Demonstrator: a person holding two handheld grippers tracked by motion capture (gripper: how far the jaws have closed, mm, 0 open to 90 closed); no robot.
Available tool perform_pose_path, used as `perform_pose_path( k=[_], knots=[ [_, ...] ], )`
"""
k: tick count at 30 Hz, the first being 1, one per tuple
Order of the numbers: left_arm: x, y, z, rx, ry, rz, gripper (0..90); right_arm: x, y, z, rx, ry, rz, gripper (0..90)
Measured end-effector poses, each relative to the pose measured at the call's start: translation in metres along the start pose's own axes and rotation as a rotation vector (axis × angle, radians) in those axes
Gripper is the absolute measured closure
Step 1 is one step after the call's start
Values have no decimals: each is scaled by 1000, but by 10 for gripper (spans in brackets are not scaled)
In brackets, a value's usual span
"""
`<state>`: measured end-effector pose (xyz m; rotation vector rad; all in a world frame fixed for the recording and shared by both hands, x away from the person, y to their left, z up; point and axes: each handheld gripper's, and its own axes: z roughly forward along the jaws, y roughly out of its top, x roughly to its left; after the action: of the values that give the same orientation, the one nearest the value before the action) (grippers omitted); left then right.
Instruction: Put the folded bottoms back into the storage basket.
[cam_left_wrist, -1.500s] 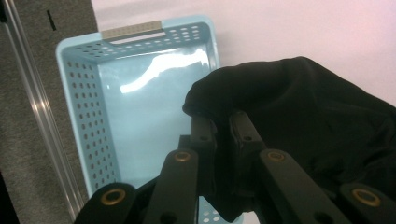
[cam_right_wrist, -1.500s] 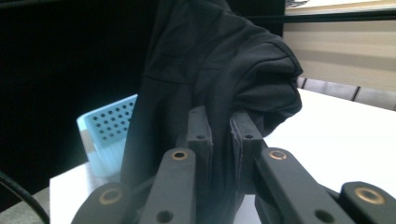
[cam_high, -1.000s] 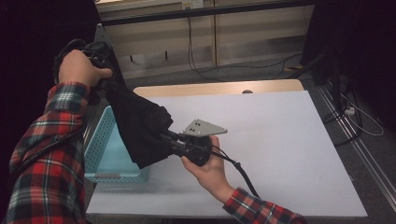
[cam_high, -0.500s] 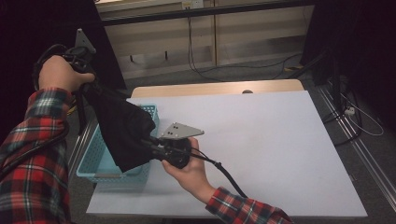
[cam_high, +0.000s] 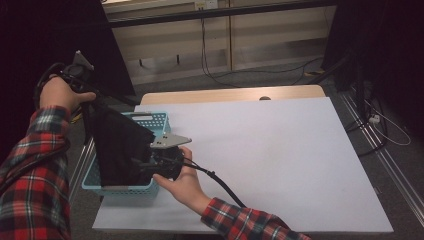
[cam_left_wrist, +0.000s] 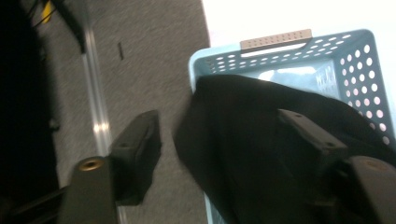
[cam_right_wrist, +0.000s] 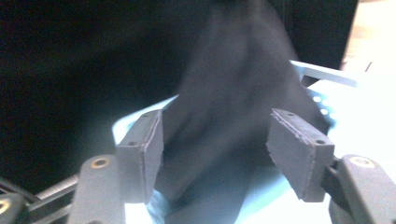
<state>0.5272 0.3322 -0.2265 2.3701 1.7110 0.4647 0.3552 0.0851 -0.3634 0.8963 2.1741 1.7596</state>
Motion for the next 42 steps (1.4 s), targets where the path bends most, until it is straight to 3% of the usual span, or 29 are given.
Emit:
perform_pose_path(
  k=[2, 4, 6, 12, 19, 25, 30, 33, 35, 36, 38, 41, 42],
  knots=[
    [0, -7, 9, 6, -19, 8, 280, -6, 0, -9, 13, -32, -38, 266],
    [0, -12, 15, -21, -40, -19, 234, -14, -1, -18, 28, -33, -36, 213],
    [-2, -17, 19, -36, -47, 0, 211, -21, -3, -28, 40, -38, -48, 200],
    [-11, -29, 30, -80, -112, -16, 202, -44, -10, -54, 72, -71, -98, 162],
    [-24, -38, 54, -90, -168, -13, 183, -68, -26, -81, 106, -112, -94, 145],
    [-38, -39, 60, -124, -177, 28, 180, -85, -36, -96, 142, -116, -91, 146],
    [-47, -41, 68, -154, -200, 26, 192, -97, -46, -108, 194, -142, -104, 145],
    [-52, -46, 77, -156, -221, 14, 269, -103, -54, -117, 199, -155, -86, 145],
    [-56, -50, 87, -128, -259, 11, 457, -106, -61, -122, 212, -161, -81, 145],
    [-58, -52, 92, -121, -257, 20, 512, -108, -64, -125, 216, -163, -80, 145],
    [-62, -56, 104, -90, -294, 5, 661, -110, -69, -129, 228, -171, -75, 145],
    [-64, -62, 121, -67, -306, 6, 813, -115, -74, -134, 256, -176, -70, 137],
    [-64, -64, 126, -67, -312, 2, 817, -116, -75, -135, 256, -181, -71, 137]
  ],
)
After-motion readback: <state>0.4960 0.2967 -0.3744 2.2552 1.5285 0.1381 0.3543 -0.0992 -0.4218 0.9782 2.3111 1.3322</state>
